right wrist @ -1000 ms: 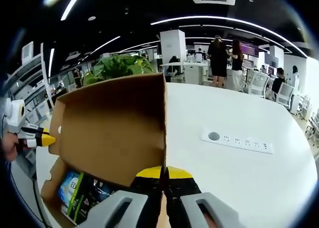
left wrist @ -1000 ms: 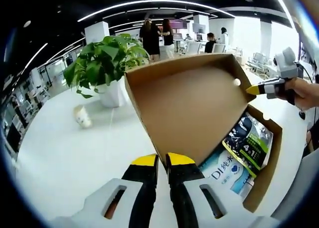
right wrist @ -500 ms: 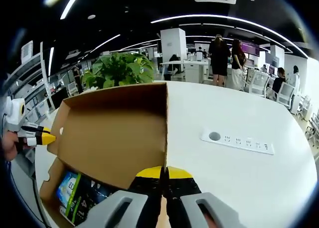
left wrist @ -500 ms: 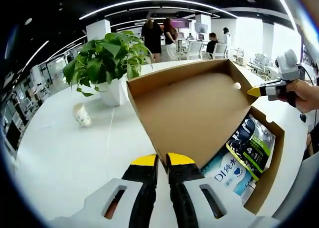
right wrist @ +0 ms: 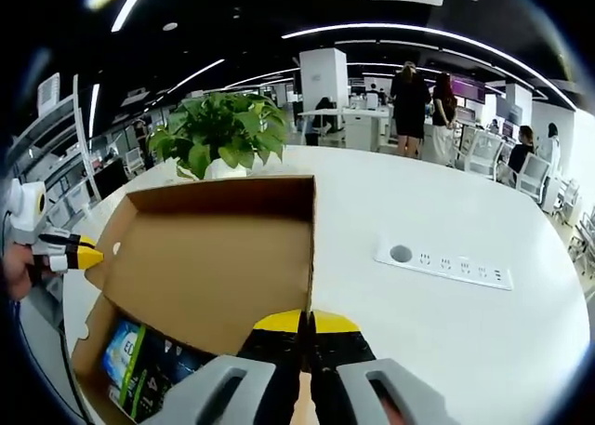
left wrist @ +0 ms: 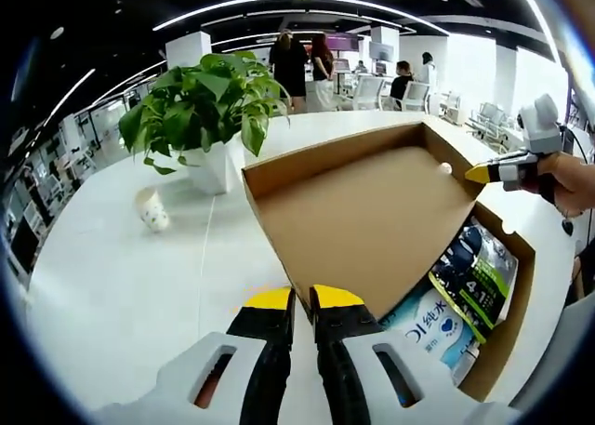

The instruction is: Operate the shoe box by opening the lid, removing the specified soft item, and placing it in the target area until the item is outside and the box remains undamaged.

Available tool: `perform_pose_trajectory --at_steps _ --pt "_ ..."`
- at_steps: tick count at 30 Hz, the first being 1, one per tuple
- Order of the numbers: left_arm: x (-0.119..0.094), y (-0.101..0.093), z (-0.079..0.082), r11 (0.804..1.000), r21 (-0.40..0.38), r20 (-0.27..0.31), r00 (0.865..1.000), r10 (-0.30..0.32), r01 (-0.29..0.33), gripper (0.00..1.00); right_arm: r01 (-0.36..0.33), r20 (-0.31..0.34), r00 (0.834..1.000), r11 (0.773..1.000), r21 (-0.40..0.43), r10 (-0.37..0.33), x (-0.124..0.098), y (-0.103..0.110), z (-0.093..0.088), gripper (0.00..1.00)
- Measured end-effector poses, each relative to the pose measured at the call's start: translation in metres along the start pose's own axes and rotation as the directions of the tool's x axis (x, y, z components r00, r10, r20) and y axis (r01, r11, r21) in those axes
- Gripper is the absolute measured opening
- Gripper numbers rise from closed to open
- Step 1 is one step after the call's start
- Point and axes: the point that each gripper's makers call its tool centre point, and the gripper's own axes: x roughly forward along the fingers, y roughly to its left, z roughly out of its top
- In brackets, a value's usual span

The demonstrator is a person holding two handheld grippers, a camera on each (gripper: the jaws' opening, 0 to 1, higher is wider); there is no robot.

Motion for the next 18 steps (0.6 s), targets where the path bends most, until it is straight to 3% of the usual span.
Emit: perform_pose_trajectory --at_steps 18 --pt "0.013 0.005 -0.004 1.0 -0.003 -0.023 1.0 0.012 -0.012 0.07 0.022 -0.009 1.0 1.0 0.016 -0.022 0.007 0.0 0.0 0.0"
